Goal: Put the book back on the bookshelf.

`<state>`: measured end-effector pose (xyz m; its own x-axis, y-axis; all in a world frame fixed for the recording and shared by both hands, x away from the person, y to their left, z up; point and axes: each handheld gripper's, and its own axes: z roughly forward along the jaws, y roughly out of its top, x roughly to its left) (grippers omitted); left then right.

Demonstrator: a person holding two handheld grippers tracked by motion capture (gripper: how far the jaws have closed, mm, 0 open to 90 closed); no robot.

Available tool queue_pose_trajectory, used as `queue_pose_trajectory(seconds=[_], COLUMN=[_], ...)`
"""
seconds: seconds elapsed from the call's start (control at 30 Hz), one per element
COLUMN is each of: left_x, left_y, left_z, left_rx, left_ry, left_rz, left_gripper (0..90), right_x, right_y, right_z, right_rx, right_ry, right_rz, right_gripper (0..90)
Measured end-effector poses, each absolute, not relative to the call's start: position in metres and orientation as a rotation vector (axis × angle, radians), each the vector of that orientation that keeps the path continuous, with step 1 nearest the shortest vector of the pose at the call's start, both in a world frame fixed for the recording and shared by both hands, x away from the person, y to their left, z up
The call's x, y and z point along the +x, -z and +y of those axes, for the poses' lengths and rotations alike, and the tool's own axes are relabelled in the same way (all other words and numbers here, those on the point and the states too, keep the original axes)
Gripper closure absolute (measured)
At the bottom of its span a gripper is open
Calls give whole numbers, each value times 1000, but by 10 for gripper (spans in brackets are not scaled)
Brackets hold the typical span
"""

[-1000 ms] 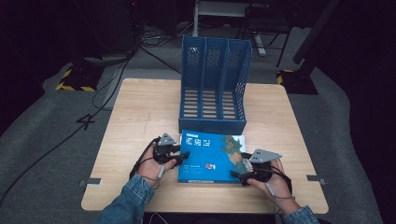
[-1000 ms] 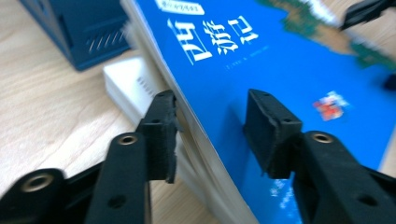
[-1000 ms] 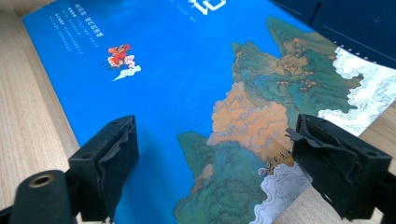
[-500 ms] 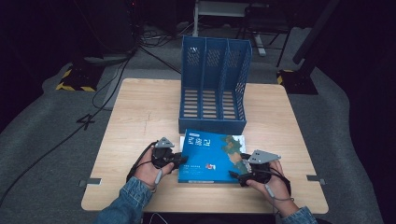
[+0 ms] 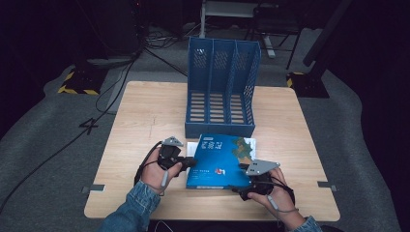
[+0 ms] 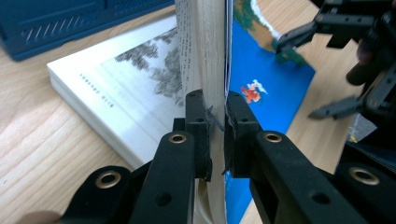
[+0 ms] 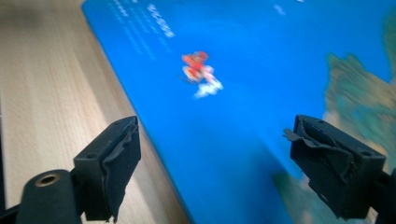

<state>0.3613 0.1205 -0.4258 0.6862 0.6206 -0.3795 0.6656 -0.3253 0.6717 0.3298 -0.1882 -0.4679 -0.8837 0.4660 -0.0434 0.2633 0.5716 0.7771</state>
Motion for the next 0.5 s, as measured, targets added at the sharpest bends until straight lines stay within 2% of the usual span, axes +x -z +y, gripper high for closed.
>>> queue_pose_trajectory(seconds=[0.23,0.5], left_x=[362,370], left_y=[410,401], left_z=[104,95], left_rx=[2059,2056], left_ry=[68,89], left_rz=[987,1006], left_gripper=[821,822], right_x=[325,321], right_y=[453,462], right_z=[-174,-147], right_rx=[516,439], right_ry=[-1270,-1242], right_rz=[2521,2516], right_gripper=[163,151])
